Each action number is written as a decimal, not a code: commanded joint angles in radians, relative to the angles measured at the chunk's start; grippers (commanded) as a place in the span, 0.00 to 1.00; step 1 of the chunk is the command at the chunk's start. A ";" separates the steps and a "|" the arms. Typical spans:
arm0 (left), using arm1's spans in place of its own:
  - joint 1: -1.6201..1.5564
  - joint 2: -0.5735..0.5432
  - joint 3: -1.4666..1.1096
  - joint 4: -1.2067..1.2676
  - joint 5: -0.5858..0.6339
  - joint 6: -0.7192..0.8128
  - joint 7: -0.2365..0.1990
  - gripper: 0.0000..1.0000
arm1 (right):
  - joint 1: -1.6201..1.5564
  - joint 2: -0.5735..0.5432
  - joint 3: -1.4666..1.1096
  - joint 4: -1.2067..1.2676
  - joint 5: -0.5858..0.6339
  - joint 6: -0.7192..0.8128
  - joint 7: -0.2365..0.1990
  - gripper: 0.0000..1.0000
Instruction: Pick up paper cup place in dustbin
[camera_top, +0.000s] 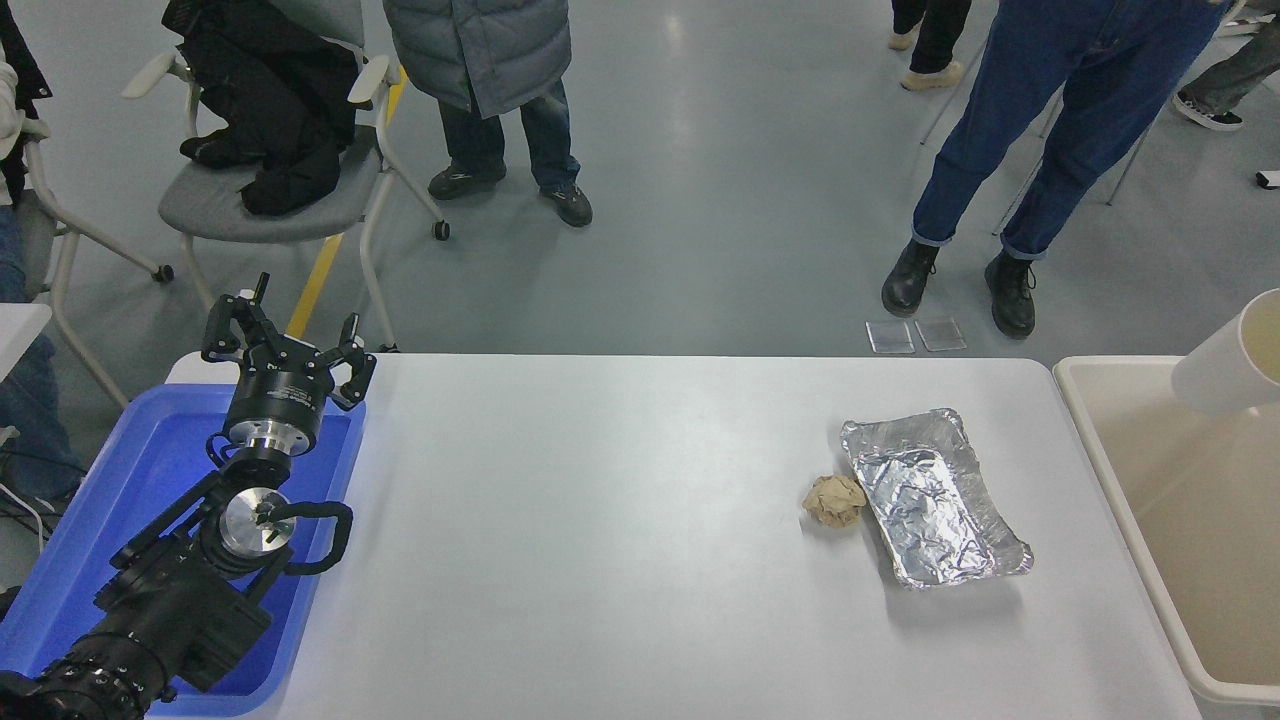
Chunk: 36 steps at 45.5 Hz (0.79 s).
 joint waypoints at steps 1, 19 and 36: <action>0.000 0.000 0.001 0.000 0.000 0.000 0.001 0.99 | -0.013 -0.010 -0.003 -0.038 -0.059 0.000 -0.001 0.00; -0.002 0.000 0.001 0.000 0.000 0.001 0.000 0.99 | -0.463 0.002 0.012 -0.386 -0.124 -0.256 0.019 0.00; -0.002 0.000 0.001 0.000 0.000 0.001 0.001 0.99 | -1.146 0.178 0.384 -0.782 0.056 -0.646 0.020 0.00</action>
